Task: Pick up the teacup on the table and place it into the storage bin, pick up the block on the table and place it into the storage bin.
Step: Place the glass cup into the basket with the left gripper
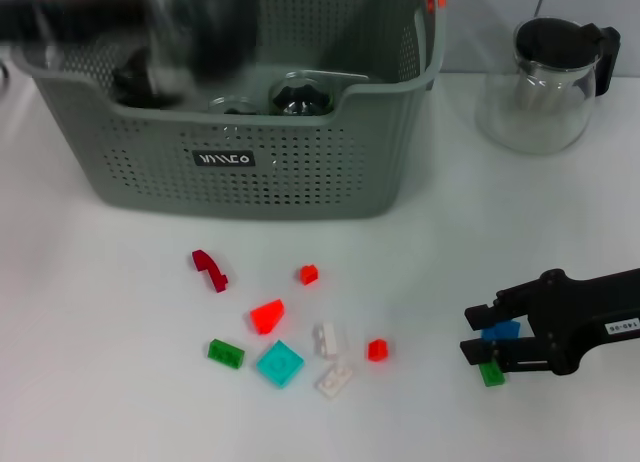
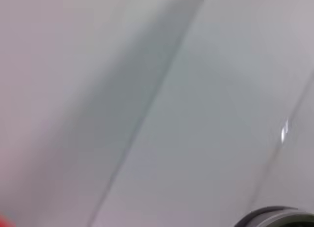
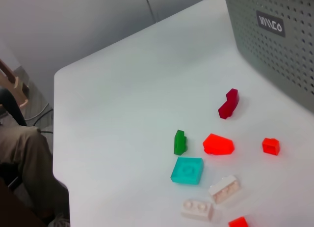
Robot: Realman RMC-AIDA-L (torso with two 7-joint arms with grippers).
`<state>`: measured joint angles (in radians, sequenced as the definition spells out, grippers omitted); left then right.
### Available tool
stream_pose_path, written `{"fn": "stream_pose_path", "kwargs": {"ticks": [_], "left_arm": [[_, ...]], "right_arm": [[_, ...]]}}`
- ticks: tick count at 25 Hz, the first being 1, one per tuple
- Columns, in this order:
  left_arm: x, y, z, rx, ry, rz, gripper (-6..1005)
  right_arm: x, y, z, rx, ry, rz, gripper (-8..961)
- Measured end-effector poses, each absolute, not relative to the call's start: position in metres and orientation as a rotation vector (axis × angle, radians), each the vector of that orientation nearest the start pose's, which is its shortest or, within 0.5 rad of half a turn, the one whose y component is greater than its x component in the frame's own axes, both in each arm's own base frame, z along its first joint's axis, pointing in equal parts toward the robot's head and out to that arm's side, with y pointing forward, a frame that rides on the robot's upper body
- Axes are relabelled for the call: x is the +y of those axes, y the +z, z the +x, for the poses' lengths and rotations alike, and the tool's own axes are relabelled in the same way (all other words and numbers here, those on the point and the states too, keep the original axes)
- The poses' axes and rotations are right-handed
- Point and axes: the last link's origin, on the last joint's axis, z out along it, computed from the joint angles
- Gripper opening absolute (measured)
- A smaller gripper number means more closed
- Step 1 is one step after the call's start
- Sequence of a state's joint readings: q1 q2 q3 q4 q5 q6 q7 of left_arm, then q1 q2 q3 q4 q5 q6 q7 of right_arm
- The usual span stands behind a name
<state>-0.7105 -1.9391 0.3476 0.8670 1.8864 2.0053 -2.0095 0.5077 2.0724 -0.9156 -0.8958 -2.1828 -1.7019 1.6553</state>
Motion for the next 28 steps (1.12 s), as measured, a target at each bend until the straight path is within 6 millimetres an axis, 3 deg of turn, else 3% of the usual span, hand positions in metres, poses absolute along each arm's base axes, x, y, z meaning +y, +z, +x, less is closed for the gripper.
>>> {"fn": "stream_pose_path", "kwargs": {"ticks": [3,6,8,10,16,23,28], "left_arm": [[0.362,0.158,-0.177,-0.81,-1.355,-2.598,69],[0.381,0.165,-0.165,-0.837,-1.362,-2.514,75],[0.4,0.166,-0.154,-0.87,-1.308,-2.458,79],[0.422,0.161,-0.141,-0.905,-1.144,-2.434,83],[0.481,0.122,-0.121,-0.964,-0.446,-2.332,95],[0.5,0.051,-0.126,-0.851,0.132,-2.268,109],[0.498,0.017,-0.133,-0.74,0.317,-2.244,119]], "right_arm": [[0.31,0.0,0.25,0.69,0.284,-3.038,460],[0.311,0.0,0.249,0.685,0.287,-3.038,460],[0.311,0.0,0.248,0.68,0.29,-3.04,460],[0.311,-0.001,0.247,0.678,0.29,-3.042,459],[0.311,-0.002,0.246,0.673,0.295,-3.045,460],[0.311,-0.006,0.243,0.662,0.304,-3.055,462],[0.312,-0.007,0.242,0.668,0.306,-3.063,462]]}}
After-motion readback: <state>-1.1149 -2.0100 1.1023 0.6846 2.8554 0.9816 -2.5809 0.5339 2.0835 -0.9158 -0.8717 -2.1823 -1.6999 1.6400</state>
